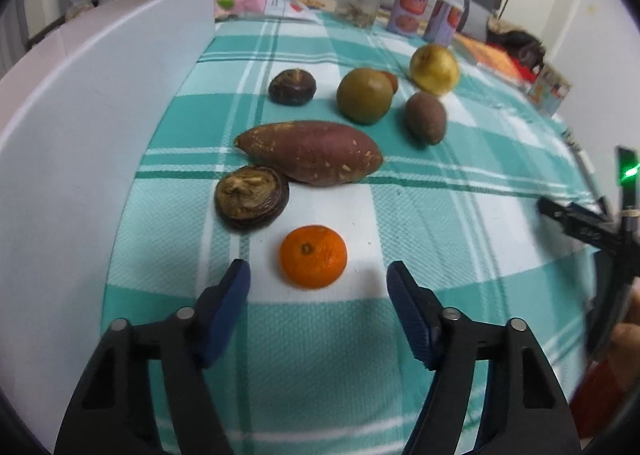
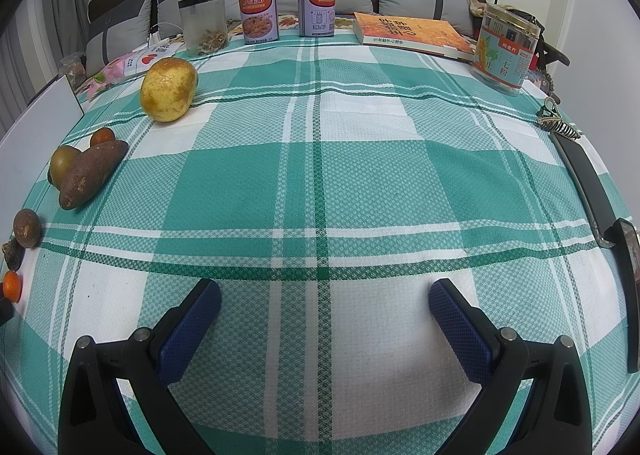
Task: Organize fruits
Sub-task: 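Grasp another mandarin with the left gripper while the right gripper grasps a brown sweet potato, then carry the mandarin and sweet potato over the white box with both grippers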
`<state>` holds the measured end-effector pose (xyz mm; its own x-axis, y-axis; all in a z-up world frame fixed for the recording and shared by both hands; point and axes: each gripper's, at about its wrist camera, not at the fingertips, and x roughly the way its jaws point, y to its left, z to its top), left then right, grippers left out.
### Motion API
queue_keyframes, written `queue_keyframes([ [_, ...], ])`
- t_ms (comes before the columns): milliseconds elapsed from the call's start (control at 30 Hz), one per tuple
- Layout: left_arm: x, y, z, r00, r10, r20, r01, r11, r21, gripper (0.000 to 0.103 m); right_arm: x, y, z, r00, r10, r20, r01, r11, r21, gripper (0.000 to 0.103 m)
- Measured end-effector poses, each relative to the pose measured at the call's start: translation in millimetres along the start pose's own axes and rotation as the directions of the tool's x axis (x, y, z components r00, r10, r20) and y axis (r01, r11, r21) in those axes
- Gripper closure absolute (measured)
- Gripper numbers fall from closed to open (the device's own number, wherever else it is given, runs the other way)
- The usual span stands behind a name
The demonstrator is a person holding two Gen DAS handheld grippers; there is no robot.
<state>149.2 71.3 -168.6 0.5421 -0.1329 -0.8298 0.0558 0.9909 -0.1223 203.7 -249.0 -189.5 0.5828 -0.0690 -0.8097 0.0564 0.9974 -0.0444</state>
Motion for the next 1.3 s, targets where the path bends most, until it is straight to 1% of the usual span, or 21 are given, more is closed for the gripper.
queue_keyframes([
  [67, 2, -4, 3, 1.0, 0.028, 0.008, -0.028, 1.0, 0.008, 0.035, 0, 0, 0, 1.0, 0.0, 0.0, 0.0, 1.0, 0.0, 0.0],
  [100, 3, -7, 5, 0.999, 0.035, 0.011, -0.035, 0.999, 0.005, 0.051, 0, 0, 0, 1.0, 0.0, 0.0, 0.0, 1.0, 0.0, 0.0],
  [133, 3, -6, 6, 0.999, 0.041, 0.013, -0.041, 0.999, 0.001, 0.072, 0, 0, 0, 1.0, 0.0, 0.0, 0.0, 1.0, 0.0, 0.0],
  [300, -6, 5, -1, 1.0, -0.003, -0.003, 0.002, 0.999, -0.042, 0.073, -1, 3, 1, 1.0, -0.012, -0.028, 0.014, 0.999, 0.046, 0.0],
  [333, -8, 6, -3, 1.0, -0.009, -0.008, 0.009, 0.999, -0.046, 0.073, -2, 5, 4, 0.999, 0.008, -0.053, -0.005, 0.998, 0.056, 0.0],
  [400, -14, 7, -9, 1.0, -0.02, -0.012, 0.019, 0.999, -0.047, 0.073, -5, 16, 20, 0.986, 0.139, -0.094, -0.129, 0.985, 0.111, 0.002],
  [433, -17, 7, -12, 1.0, -0.024, -0.012, 0.023, 0.999, -0.046, 0.073, -7, 27, 31, 0.966, 0.237, -0.099, -0.222, 0.965, 0.142, 0.003],
  [467, -17, 7, -13, 1.0, -0.026, -0.013, 0.026, 0.999, -0.046, 0.073, -7, 46, 47, 0.927, 0.356, -0.117, -0.334, 0.926, 0.174, 0.004],
  [500, -18, 7, -14, 0.999, -0.028, -0.015, 0.027, 0.999, -0.046, 0.073, -6, 62, 61, 0.897, 0.424, -0.129, -0.397, 0.898, 0.188, 0.006],
  [567, -21, 7, -15, 0.999, -0.032, -0.015, 0.031, 0.998, -0.048, 0.073, -2, 90, 83, 0.869, 0.47, -0.154, -0.44, 0.877, 0.194, 0.013],
  [633, -25, 8, -16, 0.999, -0.039, -0.013, 0.038, 0.998, -0.055, 0.073, 12, 119, 104, 0.843, 0.494, -0.211, -0.454, 0.865, 0.213, 0.029],
  [733, -30, 11, -17, 0.999, -0.04, -0.004, 0.039, 0.997, -0.06, 0.073, 38, 150, 117, 0.827, 0.461, -0.322, -0.407, 0.886, 0.223, 0.038],
  [767, -31, 12, -18, 0.999, -0.041, -0.002, 0.041, 0.997, -0.06, 0.073, 45, 157, 117, 0.831, 0.431, -0.352, -0.374, 0.901, 0.22, 0.04],
  [833, -33, 13, -20, 0.999, -0.044, 0.001, 0.044, 0.997, -0.056, 0.073, 55, 162, 113, 0.832, 0.398, -0.387, -0.332, 0.916, 0.226, 0.057],
  [867, -33, 13, -21, 0.999, -0.047, 0.001, 0.047, 0.998, -0.053, 0.073, 53, 161, 112, 0.846, 0.38, -0.375, -0.318, 0.923, 0.217, 0.062],
  [900, -33, 14, -22, 0.999, -0.053, 0.0, 0.053, 0.997, -0.052, 0.073, 52, 160, 110, 0.845, 0.383, -0.373, -0.325, 0.922, 0.211, 0.062],
  [967, -33, 14, -21, 0.998, -0.066, -0.003, 0.066, 0.996, -0.055, 0.073, 47, 154, 102, 0.823, 0.41, -0.393, -0.359, 0.912, 0.201, 0.062],
  [1000, -33, 13, -20, 0.997, -0.073, -0.004, 0.073, 0.996, -0.055, 0.073, 42, 153, 99, 0.819, 0.408, -0.402, -0.369, 0.913, 0.176, 0.062],
  [1133, -36, 6, -21, 0.995, -0.103, -0.005, 0.102, 0.994, -0.035, 0.073, -2, 147, 71, 0.807, 0.368, -0.461, -0.412, 0.911, 0.005, 0.062],
  [1200, -35, 0, -23, 0.994, -0.112, -0.014, 0.112, 0.994, -0.019, 0.073, -27, 140, 47, 0.809, 0.343, -0.478, -0.421, 0.905, -0.064, 0.062],
  [1300, -28, -9, -27, 0.992, -0.123, -0.04, 0.123, 0.992, 0.0, 0.073, -35, 128, 14, 0.81, 0.304, -0.501, -0.402, 0.911, -0.096, 0.062],
])
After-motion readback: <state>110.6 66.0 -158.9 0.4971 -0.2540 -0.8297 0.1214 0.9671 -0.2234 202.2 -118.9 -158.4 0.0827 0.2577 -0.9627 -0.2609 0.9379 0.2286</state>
